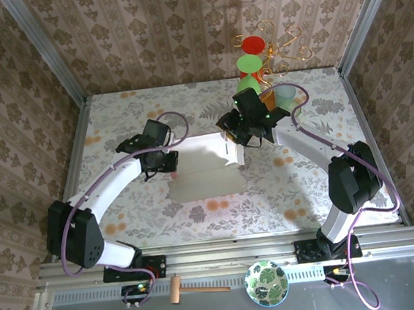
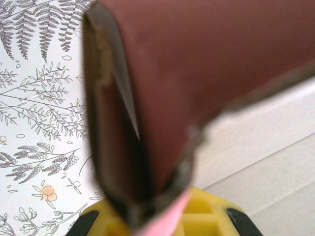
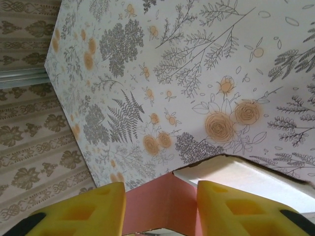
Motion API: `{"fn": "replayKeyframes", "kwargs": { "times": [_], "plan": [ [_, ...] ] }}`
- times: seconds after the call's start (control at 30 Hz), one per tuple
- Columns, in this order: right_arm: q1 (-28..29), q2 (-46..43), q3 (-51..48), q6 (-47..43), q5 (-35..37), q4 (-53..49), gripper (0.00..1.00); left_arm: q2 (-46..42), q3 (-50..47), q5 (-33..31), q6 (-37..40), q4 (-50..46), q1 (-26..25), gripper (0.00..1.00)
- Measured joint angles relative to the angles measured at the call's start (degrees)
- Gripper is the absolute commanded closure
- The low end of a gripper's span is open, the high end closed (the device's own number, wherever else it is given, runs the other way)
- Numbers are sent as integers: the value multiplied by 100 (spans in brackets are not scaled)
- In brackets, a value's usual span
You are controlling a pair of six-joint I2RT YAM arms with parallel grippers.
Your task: Fold the paper box
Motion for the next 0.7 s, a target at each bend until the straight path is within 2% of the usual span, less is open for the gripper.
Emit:
{"fn": "replayKeyframes", "kwargs": {
  "times": [0.2, 0.37, 0.4, 0.47, 0.5, 0.53, 0.63, 0.7],
  "plan": [
    [0, 26, 0, 181, 0, 68, 79, 0, 52, -70, 0, 20, -52, 100],
    [0, 26, 0, 260, 4, 83, 78, 0, 52, -127, -2, 24, -83, 100],
    [0, 24, 0, 262, 7, 83, 82, 0, 52, -133, -2, 26, -83, 100],
    [0, -11, -52, 245, 33, 129, 99, 0, 52, -136, -2, 42, -85, 100],
    [0, -52, -114, 260, 55, 160, 100, -2, 52, -136, -2, 50, -92, 100],
    [-4, -129, -216, 278, 92, 221, 96, -2, 52, -133, -2, 59, -107, 100],
    [-61, -439, -573, 295, 109, 404, 59, -7, 52, -131, -2, 94, -149, 100],
    [-133, -638, -754, 214, 87, 498, 49, -13, 50, -142, -2, 101, -146, 100]
  ]
}}
